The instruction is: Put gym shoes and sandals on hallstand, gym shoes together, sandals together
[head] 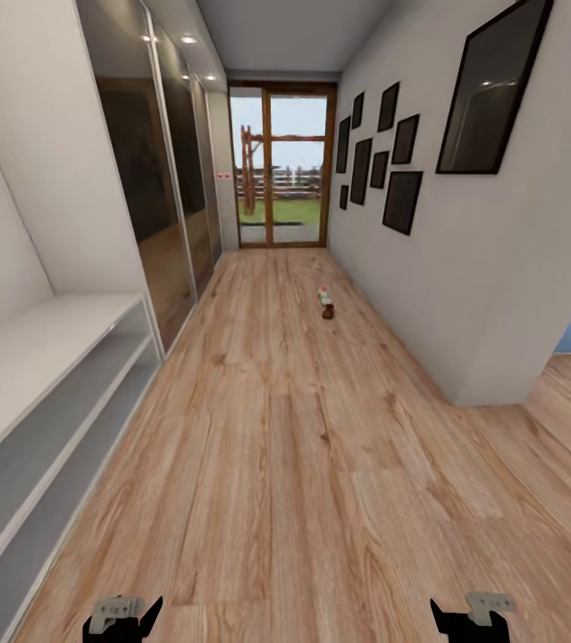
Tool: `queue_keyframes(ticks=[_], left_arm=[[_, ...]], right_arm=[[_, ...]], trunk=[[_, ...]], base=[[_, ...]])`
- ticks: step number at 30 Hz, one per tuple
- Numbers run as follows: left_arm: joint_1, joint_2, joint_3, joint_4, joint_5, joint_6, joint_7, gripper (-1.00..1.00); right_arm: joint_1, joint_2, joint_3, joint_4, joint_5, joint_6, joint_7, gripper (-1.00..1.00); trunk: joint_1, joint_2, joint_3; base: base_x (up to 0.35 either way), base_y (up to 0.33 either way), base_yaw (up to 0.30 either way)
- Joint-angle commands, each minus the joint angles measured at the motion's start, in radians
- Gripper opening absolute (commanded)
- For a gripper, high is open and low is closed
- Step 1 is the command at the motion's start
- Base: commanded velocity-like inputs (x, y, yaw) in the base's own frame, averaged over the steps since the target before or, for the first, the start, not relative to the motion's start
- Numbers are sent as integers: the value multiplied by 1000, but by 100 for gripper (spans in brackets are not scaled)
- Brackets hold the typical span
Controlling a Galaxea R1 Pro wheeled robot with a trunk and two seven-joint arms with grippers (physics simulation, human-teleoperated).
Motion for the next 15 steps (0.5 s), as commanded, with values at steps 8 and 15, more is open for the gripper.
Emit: queue_keyframes(ticks=[8,15], left_arm=[[-1,0,3,1,9,2,-10,100],[-1,0,3,1,9,2,-10,100]], right_arm=[[-1,0,7,1,-11,-3,5,100],[-1,0,7,1,-11,-3,5,100]], trunk=[[0,0,-1],[0,0,-1]], base=[[337,0,0],[337,0,0]])
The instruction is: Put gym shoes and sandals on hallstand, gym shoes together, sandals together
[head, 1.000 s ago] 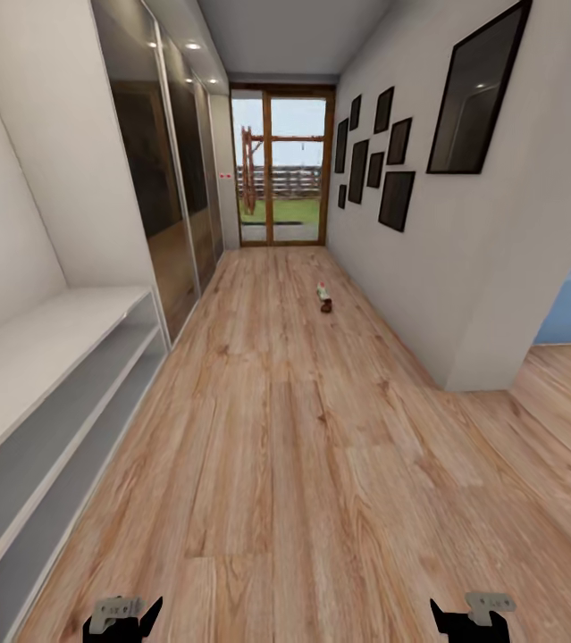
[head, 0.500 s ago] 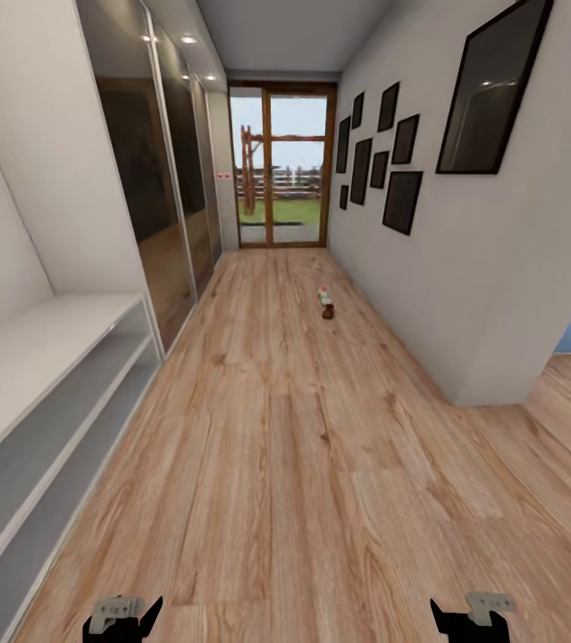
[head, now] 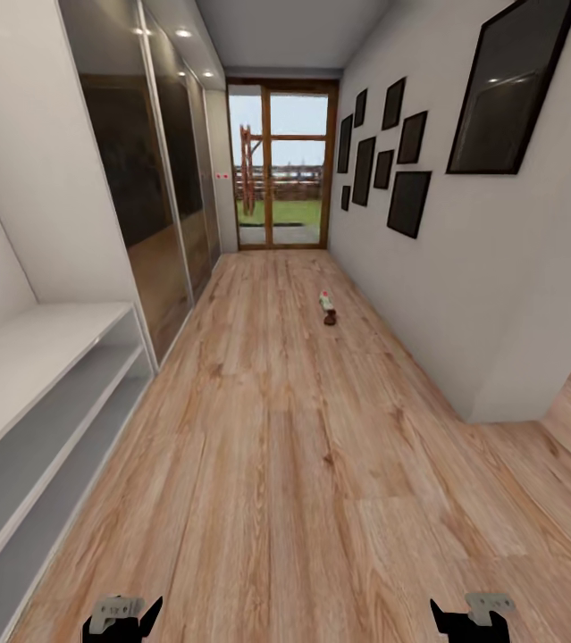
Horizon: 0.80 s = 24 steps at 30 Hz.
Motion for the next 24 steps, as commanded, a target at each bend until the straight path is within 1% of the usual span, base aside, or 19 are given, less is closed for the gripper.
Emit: queue_keyframes(ticks=[1,24], left_arm=[[-1,0,3,1,9,1,-10,100],[-1,0,3,1,9,1,-10,100]], right_arm=[[-1,0,7,1,-11,-3,5,100],[-1,0,7,1,-11,-3,5,100]], trunk=[[0,0,-1],[0,0,-1]], base=[[337,0,0],[337,0,0]])
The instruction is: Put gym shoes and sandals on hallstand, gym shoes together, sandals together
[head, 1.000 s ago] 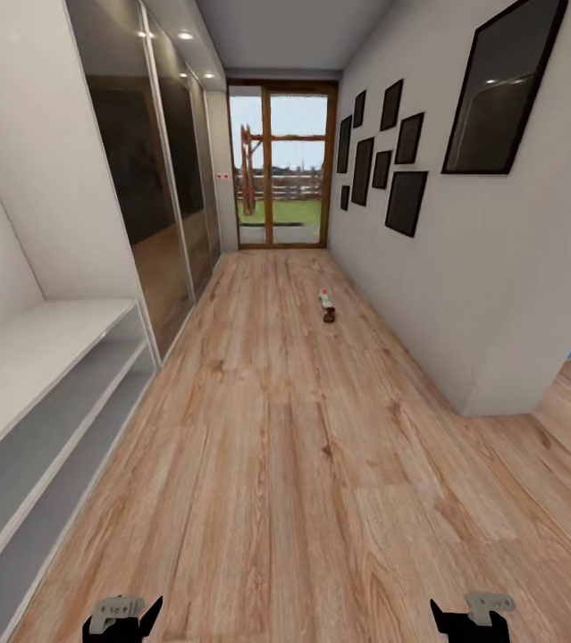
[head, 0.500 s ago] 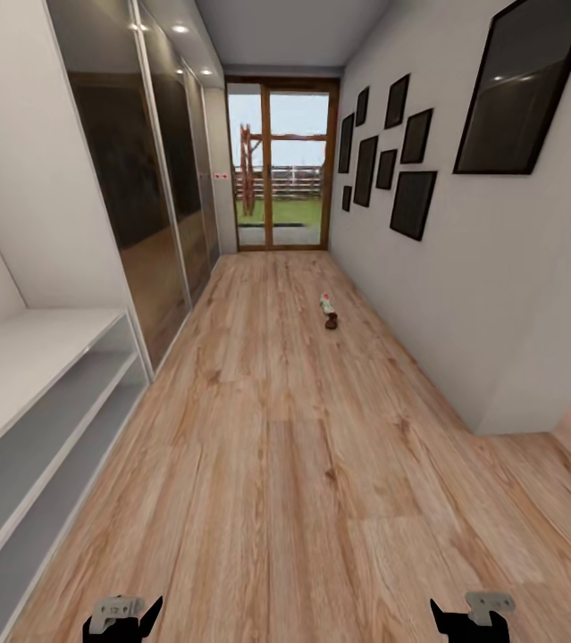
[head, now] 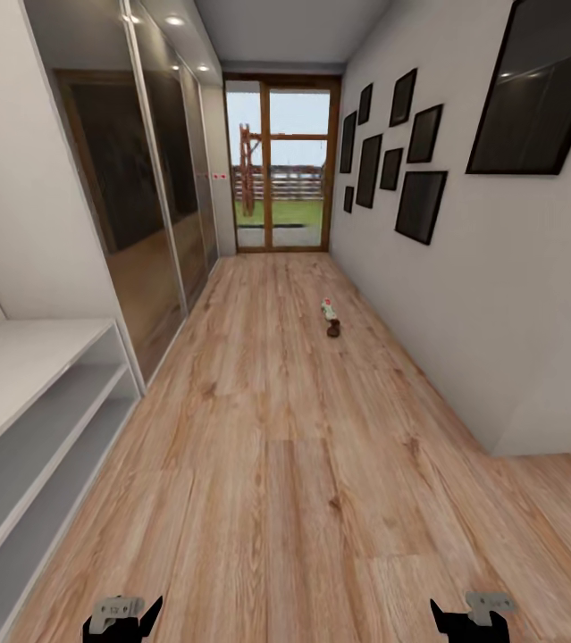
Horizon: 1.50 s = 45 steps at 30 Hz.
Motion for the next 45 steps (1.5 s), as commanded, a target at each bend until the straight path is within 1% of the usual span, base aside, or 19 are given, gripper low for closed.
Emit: queue_keyframes(ticks=[1,45], left_arm=[[-1,0,3,1,9,1,-10,100],[-1,0,3,1,10,1,-10,100]], right_arm=[[-1,0,7,1,-11,-3,5,100],[-1,0,7,2,-11,-3,5,100]], trunk=[[0,0,-1],[0,0,-1]], base=[[337,0,0],[337,0,0]])
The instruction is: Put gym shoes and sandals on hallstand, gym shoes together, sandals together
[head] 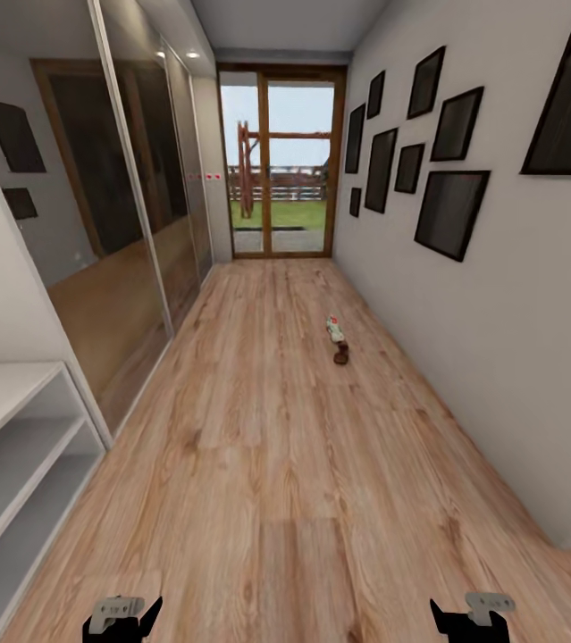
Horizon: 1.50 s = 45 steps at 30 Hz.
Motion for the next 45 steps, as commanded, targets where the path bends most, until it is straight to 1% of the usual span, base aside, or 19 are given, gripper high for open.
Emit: queue_keyframes(ticks=[1,45], left_arm=[[-1,0,3,1,9,2,-10,100],[-1,2,3,1,11,1,-10,100]], right_arm=[[-1,0,7,1,-11,-3,5,100],[-1,-1,7,1,-11,-3,5,100]], trunk=[[0,0,-1],[0,0,-1]], base=[[337,0,0],[337,0,0]])
